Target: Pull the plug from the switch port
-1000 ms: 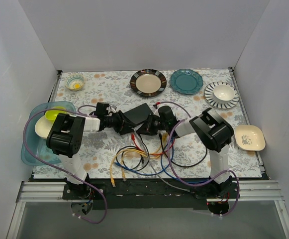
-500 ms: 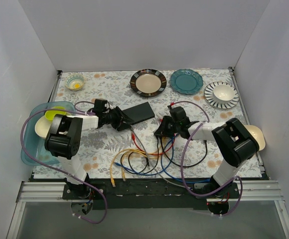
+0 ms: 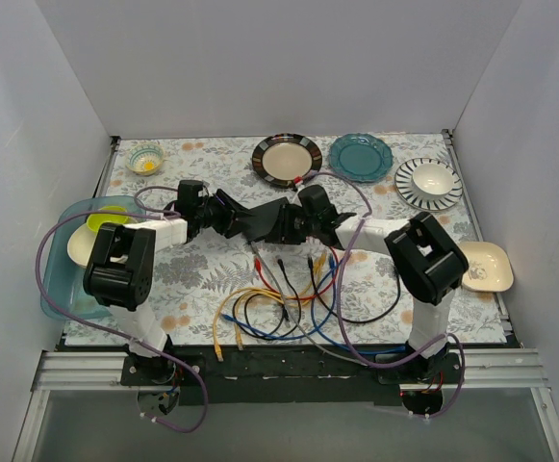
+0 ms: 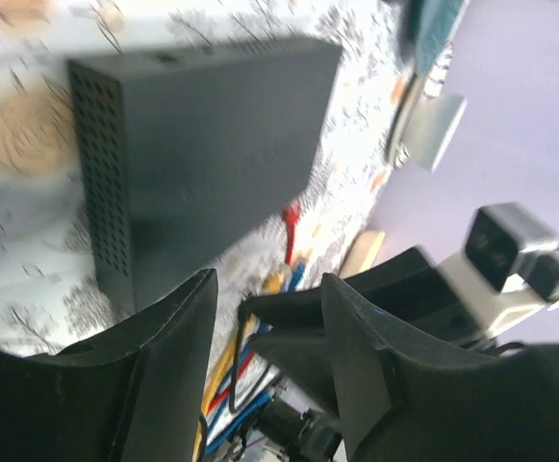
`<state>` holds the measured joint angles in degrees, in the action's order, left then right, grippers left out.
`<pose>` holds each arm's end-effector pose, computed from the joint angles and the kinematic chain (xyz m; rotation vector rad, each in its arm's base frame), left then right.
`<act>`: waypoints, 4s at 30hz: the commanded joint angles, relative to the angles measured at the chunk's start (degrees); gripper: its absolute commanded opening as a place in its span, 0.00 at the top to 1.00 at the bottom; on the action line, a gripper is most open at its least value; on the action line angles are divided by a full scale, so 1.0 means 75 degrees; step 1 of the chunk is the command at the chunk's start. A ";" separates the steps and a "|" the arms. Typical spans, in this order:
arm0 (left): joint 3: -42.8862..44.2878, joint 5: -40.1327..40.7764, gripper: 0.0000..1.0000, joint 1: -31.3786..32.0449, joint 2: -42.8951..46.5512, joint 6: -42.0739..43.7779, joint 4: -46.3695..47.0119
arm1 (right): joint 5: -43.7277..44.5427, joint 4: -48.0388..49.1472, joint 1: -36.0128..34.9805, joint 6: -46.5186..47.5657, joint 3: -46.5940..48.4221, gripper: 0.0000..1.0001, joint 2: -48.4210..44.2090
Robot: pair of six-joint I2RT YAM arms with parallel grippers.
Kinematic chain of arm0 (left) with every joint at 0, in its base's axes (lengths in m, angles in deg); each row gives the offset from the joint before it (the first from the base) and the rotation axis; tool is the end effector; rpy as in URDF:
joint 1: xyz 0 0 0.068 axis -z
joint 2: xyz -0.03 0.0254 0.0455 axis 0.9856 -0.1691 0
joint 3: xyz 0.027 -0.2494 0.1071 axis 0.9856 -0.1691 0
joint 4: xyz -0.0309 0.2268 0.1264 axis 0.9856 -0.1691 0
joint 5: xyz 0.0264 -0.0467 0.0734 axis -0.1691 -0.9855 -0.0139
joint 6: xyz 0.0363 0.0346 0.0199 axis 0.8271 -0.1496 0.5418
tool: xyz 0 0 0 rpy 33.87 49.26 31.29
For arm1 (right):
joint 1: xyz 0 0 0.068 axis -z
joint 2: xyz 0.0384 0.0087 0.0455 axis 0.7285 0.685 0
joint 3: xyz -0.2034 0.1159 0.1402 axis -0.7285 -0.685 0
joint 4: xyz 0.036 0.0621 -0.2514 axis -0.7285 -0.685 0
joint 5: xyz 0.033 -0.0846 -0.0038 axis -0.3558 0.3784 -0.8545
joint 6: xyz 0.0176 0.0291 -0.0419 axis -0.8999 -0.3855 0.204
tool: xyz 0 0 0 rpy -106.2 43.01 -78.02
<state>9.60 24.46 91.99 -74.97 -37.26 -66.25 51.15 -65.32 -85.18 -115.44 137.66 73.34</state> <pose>0.3343 -0.0891 0.1605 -1.6923 2.1844 -1.4889 0.3068 0.2557 0.1827 -0.1358 2.3135 1.0549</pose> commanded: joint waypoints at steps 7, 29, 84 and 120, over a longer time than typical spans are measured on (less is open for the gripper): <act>0.0593 0.0298 0.55 -0.0157 -0.0956 0.0269 -0.0581 | -0.0868 0.0403 -0.0363 -0.0484 0.0548 0.64 0.1448; 0.0289 0.0333 0.56 -0.0298 -0.1026 0.0433 -0.0699 | -0.1079 0.1715 0.0012 -0.2277 0.0806 0.65 0.2528; -0.1268 -0.0464 0.58 0.0275 0.0097 0.0421 -0.0078 | -0.1571 0.1270 0.0094 -0.1176 -0.0811 0.99 0.1965; -0.0063 0.0145 0.58 0.0054 -0.1448 -0.0048 0.0028 | -0.1267 0.0484 0.0223 -0.0121 -0.2099 0.99 0.1076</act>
<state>7.94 19.67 92.97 -84.57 -39.68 -63.14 35.96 -49.89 -83.95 -121.51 127.13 80.86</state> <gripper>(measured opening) 0.416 0.056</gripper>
